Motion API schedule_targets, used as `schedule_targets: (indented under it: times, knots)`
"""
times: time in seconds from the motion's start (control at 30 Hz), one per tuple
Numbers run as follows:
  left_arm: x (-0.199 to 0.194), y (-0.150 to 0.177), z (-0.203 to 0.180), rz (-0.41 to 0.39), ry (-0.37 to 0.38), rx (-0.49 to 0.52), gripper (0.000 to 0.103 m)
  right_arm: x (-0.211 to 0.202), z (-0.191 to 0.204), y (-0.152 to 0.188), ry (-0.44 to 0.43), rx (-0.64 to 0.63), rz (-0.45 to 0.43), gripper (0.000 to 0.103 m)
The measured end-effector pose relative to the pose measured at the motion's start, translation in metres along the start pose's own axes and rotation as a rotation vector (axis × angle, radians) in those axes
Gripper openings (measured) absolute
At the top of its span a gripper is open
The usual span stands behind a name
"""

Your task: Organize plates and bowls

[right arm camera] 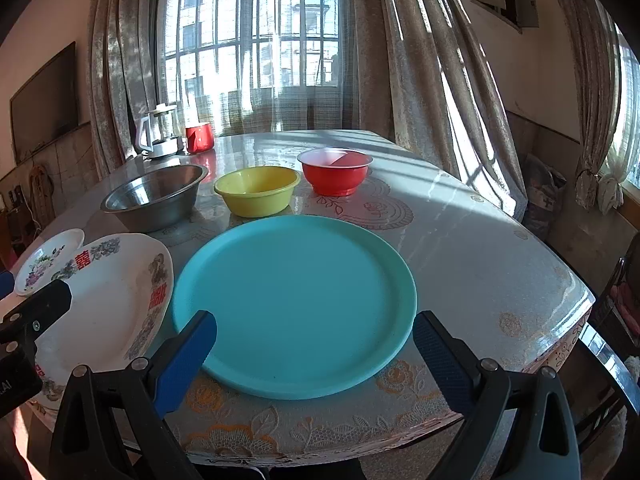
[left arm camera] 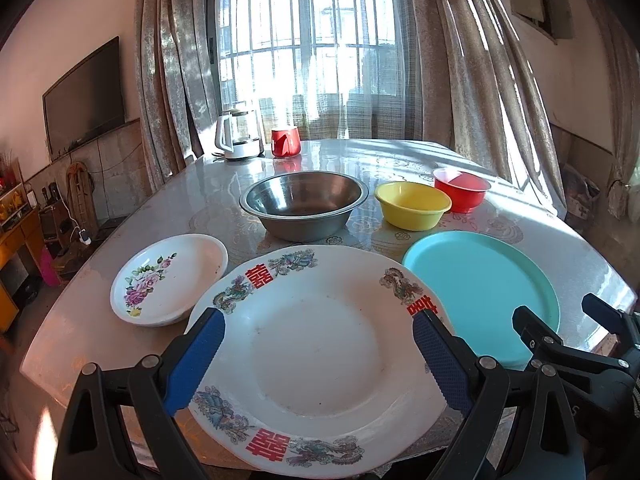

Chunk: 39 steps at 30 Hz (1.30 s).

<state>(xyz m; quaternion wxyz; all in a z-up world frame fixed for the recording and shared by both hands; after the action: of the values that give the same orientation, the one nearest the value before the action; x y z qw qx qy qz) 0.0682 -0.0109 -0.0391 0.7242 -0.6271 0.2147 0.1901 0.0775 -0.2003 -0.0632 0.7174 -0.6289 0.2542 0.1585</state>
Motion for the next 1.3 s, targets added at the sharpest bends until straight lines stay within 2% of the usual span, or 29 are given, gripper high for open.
schedule_targets:
  times: [0.33,0.57,0.67,0.77,0.83,0.87,0.93,1.0,1.17,1.27,1.3]
  knots:
    - [0.005,-0.009,-0.016,0.007,0.037,0.042,0.096,0.007,-0.017,-0.003,0.002,0.035,0.010,0.100]
    - [0.014,-0.027,-0.034,0.027,0.146,0.093,0.077,0.019,-0.050,-0.002,-0.024,0.127,0.065,0.098]
    - [0.022,-0.034,-0.045,0.061,0.220,0.117,0.058,0.025,-0.064,-0.002,-0.027,0.162,0.084,0.091]
    - [0.036,-0.045,-0.057,0.113,0.296,0.123,0.034,0.029,-0.072,-0.002,-0.046,0.178,0.101,0.075]
    - [0.047,-0.051,-0.063,0.151,0.331,0.120,0.029,0.034,-0.075,0.001,-0.055,0.182,0.121,0.060]
    - [0.052,-0.053,-0.066,0.165,0.337,0.125,0.024,0.036,-0.077,0.002,-0.055,0.185,0.130,0.057]
    - [0.060,-0.058,-0.072,0.182,0.341,0.157,0.023,0.041,-0.080,0.006,-0.058,0.197,0.149,0.041]
    - [0.071,-0.062,-0.076,0.195,0.326,0.192,0.020,0.045,-0.081,0.007,-0.063,0.197,0.164,0.033]
    - [0.101,-0.061,-0.095,0.275,0.350,0.287,0.018,0.052,-0.078,0.003,-0.092,0.196,0.175,0.031]
    - [0.115,-0.059,-0.105,0.308,0.352,0.334,0.017,0.058,-0.080,-0.001,-0.105,0.218,0.189,0.020]
    - [0.119,-0.057,-0.108,0.322,0.358,0.342,0.017,0.061,-0.081,-0.002,-0.115,0.230,0.197,0.012]
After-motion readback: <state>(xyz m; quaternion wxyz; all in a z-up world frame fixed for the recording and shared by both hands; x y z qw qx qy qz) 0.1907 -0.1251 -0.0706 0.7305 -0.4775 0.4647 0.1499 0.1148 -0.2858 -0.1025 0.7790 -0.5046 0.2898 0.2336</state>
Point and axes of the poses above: each gripper's, at about its wrist camera, not at the fingertips, and x roughly the way its jaws point, z to its left, y to its underside, the point moved 8 cm from there along x, roughly the way its jaws point, and after that the axes turned 6 degrees about x, right-handed, at the moved point
